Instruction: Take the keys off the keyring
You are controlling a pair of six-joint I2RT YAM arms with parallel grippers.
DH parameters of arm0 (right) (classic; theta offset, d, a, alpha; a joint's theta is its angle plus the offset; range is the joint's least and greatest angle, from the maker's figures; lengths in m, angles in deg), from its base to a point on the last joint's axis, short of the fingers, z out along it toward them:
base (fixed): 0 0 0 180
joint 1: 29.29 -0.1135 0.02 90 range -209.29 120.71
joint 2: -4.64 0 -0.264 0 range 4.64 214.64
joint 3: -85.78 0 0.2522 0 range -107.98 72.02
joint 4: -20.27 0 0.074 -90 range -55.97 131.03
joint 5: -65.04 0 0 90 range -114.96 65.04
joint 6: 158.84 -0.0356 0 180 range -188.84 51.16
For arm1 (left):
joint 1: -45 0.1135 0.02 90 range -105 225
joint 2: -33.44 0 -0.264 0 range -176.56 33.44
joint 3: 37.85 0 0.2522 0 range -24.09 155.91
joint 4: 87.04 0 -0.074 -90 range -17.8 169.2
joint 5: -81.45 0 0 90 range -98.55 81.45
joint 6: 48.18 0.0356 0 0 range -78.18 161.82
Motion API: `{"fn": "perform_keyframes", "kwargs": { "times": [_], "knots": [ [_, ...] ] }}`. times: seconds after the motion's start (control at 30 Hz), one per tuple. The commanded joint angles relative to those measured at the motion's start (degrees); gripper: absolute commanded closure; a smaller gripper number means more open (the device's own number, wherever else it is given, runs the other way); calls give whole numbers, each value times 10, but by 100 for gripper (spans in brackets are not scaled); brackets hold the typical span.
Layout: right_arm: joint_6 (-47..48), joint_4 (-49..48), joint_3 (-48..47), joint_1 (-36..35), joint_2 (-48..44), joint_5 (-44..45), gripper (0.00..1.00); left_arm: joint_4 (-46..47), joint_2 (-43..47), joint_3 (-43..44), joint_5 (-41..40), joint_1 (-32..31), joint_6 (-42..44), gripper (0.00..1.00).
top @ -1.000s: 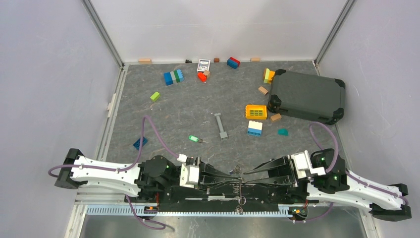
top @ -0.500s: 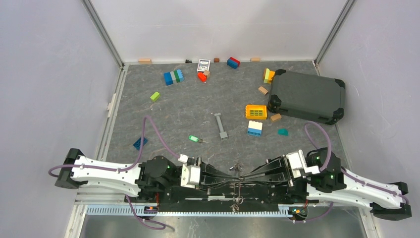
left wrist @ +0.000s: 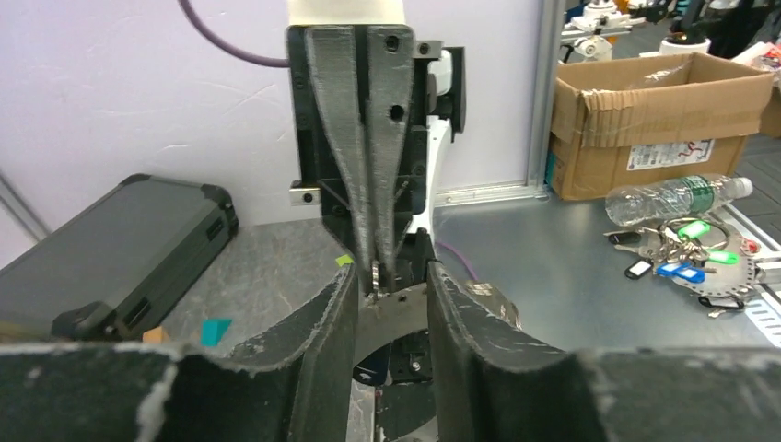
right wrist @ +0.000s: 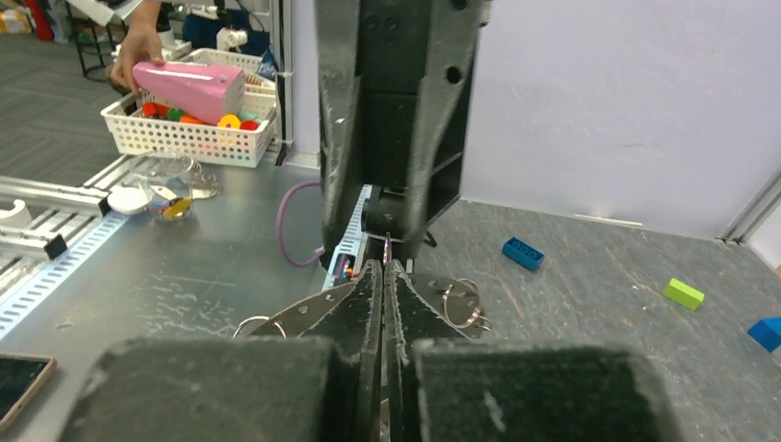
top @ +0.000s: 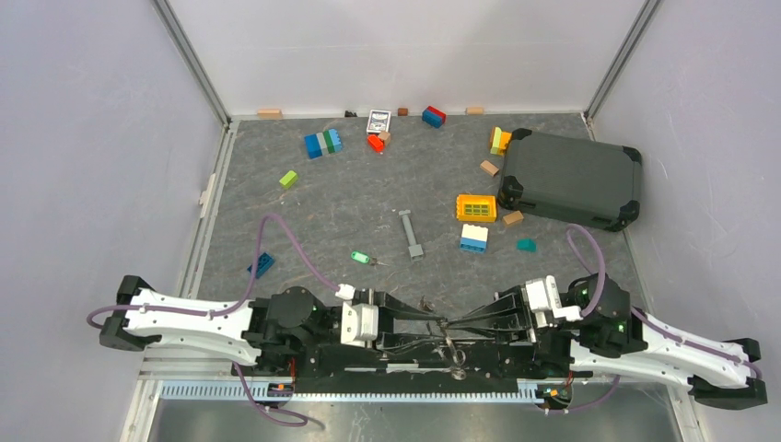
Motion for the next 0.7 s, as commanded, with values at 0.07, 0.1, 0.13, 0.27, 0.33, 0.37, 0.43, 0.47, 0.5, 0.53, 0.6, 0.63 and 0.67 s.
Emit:
{"fn": "perform_keyframes", "kwargs": {
  "times": [0.07, 0.1, 0.13, 0.27, 0.33, 0.37, 0.43, 0.47, 0.5, 0.53, 0.6, 0.63, 0.67],
  "knots": [
    [36, 70, -65, 0, 20, 13, 100, -146, 32, 74, -56, -1, 29, 54],
    [39, 79, -72, 0, 24, 12, 100, -164, 35, 82, -60, -1, 31, 52],
    [42, 85, -77, 0, 29, 12, 100, -184, 37, 88, -66, -1, 33, 51],
    [58, 124, -109, 0, 53, 12, 100, -307, 26, 149, -102, -1, 45, 49],
    [61, 133, -117, 0, 61, 13, 100, -346, 12, 172, -99, -1, 46, 49],
    [63, 136, -120, 0, 65, 14, 100, -361, 4, 182, -95, -1, 45, 49],
    [67, 143, -127, 0, 72, 20, 100, -388, -12, 202, -84, -1, 44, 50],
    [68, 146, -129, -1, 75, 21, 100, -395, -19, 207, -76, -1, 43, 49],
    [70, 148, -131, 0, 78, 21, 100, -400, -23, 212, -69, 0, 42, 50],
    [71, 149, -133, 0, 80, 21, 100, -403, -29, 215, -61, -1, 42, 50],
    [71, 151, -135, 0, 84, 20, 100, -404, -35, 218, -50, -1, 42, 50],
    [72, 151, -135, 0, 84, 20, 100, -403, -38, 219, -47, 0, 42, 51],
    [72, 151, -135, 0, 85, 19, 100, -404, -40, 219, -47, -1, 42, 51]
  ]
}}
